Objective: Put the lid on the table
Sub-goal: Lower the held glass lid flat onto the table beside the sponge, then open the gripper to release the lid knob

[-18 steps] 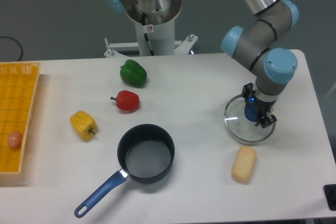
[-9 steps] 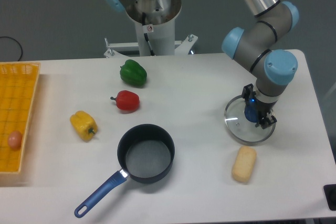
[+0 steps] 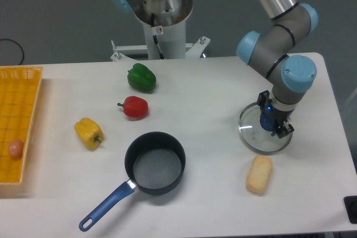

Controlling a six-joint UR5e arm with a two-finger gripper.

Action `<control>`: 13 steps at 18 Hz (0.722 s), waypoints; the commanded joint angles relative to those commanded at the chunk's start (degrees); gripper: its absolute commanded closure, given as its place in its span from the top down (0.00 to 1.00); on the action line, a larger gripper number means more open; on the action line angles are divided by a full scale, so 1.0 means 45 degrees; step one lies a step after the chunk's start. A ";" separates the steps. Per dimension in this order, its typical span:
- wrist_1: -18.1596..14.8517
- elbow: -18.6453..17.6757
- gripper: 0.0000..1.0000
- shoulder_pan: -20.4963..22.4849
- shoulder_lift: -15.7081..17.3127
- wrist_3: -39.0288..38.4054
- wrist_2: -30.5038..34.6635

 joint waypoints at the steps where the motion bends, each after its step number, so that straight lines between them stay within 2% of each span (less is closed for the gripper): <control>1: 0.0000 0.0000 0.69 0.0000 0.0019 0.0000 0.0000; 13: 0.0020 -0.0020 0.70 0.0000 -0.0020 0.0000 0.0000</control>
